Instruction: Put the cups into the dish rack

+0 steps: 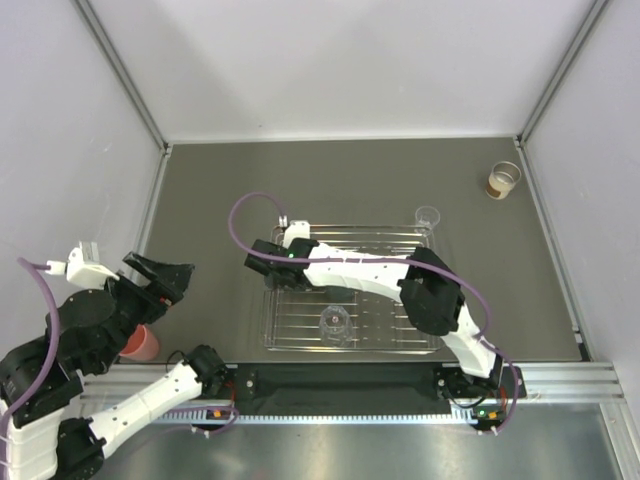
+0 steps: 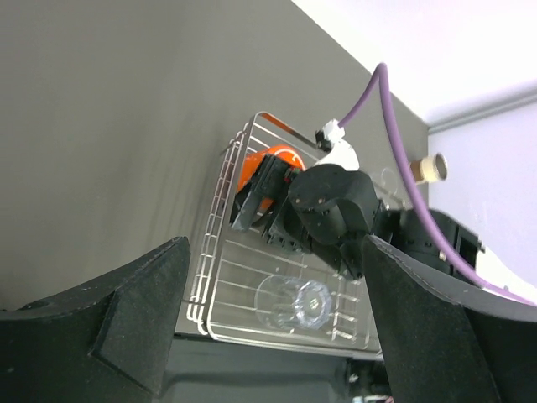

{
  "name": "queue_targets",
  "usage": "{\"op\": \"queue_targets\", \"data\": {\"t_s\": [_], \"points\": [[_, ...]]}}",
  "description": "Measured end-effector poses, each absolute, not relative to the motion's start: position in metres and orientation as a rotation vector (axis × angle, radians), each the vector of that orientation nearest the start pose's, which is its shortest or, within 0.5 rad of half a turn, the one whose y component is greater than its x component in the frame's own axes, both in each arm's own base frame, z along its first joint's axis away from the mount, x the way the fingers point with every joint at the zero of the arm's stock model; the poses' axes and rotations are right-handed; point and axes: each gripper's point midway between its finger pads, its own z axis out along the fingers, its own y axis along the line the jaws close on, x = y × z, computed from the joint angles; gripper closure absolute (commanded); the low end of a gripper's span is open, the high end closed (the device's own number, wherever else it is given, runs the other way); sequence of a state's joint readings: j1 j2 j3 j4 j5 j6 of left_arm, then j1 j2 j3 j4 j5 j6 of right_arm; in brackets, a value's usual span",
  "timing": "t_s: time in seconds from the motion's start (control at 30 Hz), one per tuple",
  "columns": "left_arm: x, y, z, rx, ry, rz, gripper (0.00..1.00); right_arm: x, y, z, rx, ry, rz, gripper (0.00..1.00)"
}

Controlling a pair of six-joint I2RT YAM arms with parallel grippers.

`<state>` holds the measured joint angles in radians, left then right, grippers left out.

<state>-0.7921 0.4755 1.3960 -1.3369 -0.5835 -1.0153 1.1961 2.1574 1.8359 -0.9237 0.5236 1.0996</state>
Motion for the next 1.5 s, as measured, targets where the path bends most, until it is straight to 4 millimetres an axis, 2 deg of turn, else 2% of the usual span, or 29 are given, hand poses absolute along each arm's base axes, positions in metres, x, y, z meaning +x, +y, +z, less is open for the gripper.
{"op": "queue_targets", "data": {"t_s": [0.13, 0.2, 0.23, 0.3, 0.4, 0.57, 0.63, 0.7, 0.77, 0.9, 1.03, 1.1, 1.3, 1.37, 1.5], "points": [[0.119, -0.018, 0.35, -0.688, 1.845, -0.641, 0.17, 0.216, 0.428, 0.08, -0.09, 2.582, 0.145, 0.0], [0.119, -0.017, 0.351, -0.732, 1.832, -0.661, 0.2, 0.211, 0.43, 0.092, -0.142, 2.593, 0.183, 0.0], [0.12, -0.018, 0.351, -0.75, 1.828, -0.673, 0.25, 0.209, 0.431, 0.102, -0.171, 2.593, 0.213, 0.0], [0.12, -0.02, 0.349, -0.778, 1.829, -0.689, 0.25, 0.204, 0.432, 0.128, -0.22, 2.576, 0.287, 0.0], [0.123, -0.026, 0.337, -0.801, 1.856, -0.682, 0.23, 0.199, 0.428, 0.18, -0.278, 2.504, 0.418, 0.0], [0.134, -0.038, 0.311, -0.841, 1.935, -0.603, 0.21, 0.192, 0.409, 0.261, -0.357, 2.351, 0.586, 0.0], [0.142, -0.045, 0.303, -0.845, 1.975, -0.547, 0.2, 0.19, 0.401, 0.282, -0.387, 2.298, 0.622, 0.0], [0.151, -0.054, 0.292, -0.838, 2.028, -0.476, 0.2, 0.188, 0.395, 0.294, -0.409, 2.267, 0.634, 0.0], [0.16, -0.064, 0.28, -0.826, 2.084, -0.396, 0.2, 0.187, 0.389, 0.302, -0.429, 2.244, 0.64, 0.0], [0.175, -0.079, 0.259, -0.802, 2.173, -0.257, 0.2, 0.187, 0.372, 0.303, -0.441, 2.233, 0.627, 0.0], [0.185, -0.081, 0.246, -0.795, 2.221, -0.148, 0.17, 0.188, 0.346, 0.303, -0.419, 2.24, 0.631, 0.0], [0.193, -0.073, 0.239, -0.807, 2.251, -0.067, 0.17, 0.189, 0.33, 0.304, -0.392, 2.242, 0.641, 0.0], [0.214, -0.018, 0.21, -0.988, 2.361, 0.193, 0.16, 0.189, 0.272, 0.306, -0.299, 2.235, 0.669, 0.0], [0.218, -0.012, 0.212, -1.005, 2.37, 0.209, 0.16, 0.193, 0.257, 0.31, -0.258, 2.222, 0.675, 0.0], [0.241, -0.005, 0.24, -1.056, 2.281, 0.181, 0.21, 0.203, 0.241, 0.316, -0.23, 2.21, 0.682, 0.0]]}}
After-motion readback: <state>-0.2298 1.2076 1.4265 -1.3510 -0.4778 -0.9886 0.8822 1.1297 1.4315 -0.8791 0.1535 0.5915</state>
